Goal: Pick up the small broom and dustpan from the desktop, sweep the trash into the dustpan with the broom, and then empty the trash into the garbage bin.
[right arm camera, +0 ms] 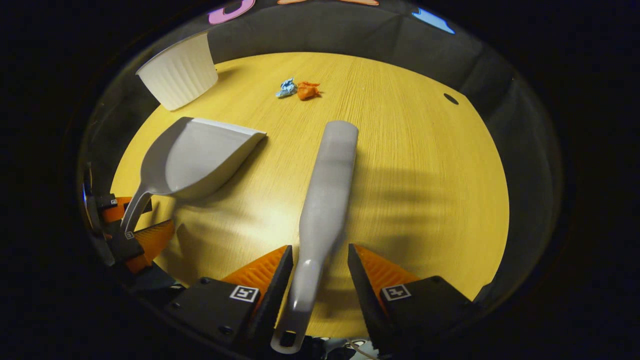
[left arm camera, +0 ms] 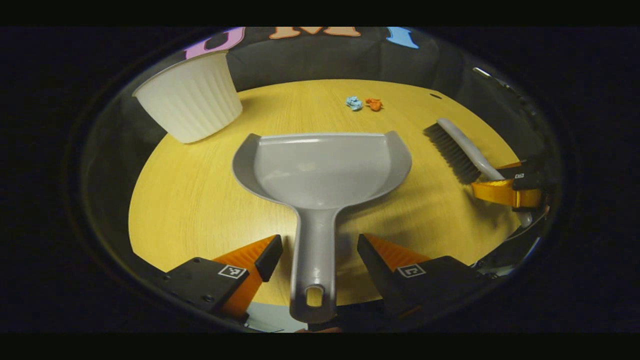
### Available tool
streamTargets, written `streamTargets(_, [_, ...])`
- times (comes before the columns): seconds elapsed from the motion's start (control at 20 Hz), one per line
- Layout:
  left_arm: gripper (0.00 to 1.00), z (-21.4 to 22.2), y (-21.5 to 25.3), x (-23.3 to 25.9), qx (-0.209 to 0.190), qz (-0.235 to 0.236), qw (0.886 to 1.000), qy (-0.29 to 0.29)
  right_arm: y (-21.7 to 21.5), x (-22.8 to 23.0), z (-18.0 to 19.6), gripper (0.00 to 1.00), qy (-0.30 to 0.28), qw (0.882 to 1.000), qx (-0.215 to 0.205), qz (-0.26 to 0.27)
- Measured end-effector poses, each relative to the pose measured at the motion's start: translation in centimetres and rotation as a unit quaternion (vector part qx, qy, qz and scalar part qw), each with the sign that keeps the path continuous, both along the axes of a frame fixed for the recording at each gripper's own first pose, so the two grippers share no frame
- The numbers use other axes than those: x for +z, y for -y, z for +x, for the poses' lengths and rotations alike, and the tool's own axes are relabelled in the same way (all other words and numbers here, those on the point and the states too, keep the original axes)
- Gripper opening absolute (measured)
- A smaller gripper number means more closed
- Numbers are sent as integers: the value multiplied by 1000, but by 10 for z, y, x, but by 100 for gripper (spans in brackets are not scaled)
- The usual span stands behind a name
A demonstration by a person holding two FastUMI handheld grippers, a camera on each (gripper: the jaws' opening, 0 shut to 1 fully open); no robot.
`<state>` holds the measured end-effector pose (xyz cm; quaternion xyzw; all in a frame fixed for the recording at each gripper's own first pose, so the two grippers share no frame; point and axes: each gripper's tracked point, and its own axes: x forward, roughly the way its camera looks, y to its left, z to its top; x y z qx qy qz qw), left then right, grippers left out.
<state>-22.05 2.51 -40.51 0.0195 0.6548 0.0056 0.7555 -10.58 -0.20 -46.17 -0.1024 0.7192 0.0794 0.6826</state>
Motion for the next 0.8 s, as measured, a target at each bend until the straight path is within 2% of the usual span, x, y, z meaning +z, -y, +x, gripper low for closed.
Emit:
streamTargets(0.05, [93,-1,3,0,-3,-8,1000,-3,1,-2,2,69,-1,1000,0,-4])
streamTargets(0.1, [90,2,4,-2,-4,-14,1000,-1,6,-4,1,51,-1,1000,0,-12])
streamTargets(0.15, [83,1,5,-1,-2,-17,1000,-6,3,-4,0,32,-10,1000,1,-1])
streamTargets(0.2, [60,4,5,0,0,-15,1000,-3,2,-2,-2,28,-22,1000,3,2])
streamTargets(0.3, [30,1,3,-3,-2,-18,1000,-16,1,-1,-1,24,-29,999,19,15])
streamTargets(0.35, [31,0,2,-2,-9,-19,1000,-23,0,-1,0,24,-31,999,22,21])
streamTargets(0.45, [26,4,0,0,-22,-19,999,-16,3,-3,6,18,-14,999,21,24])
streamTargets(0.55, [26,15,-6,5,-38,-18,999,-3,1,-1,10,12,-3,999,15,35])
streamTargets(0.65, [24,36,-7,5,-53,-24,998,15,4,1,29,12,22,999,7,40])
streamTargets(0.8, [27,71,-11,1,-104,-27,994,29,13,4,71,12,45,998,-2,36])
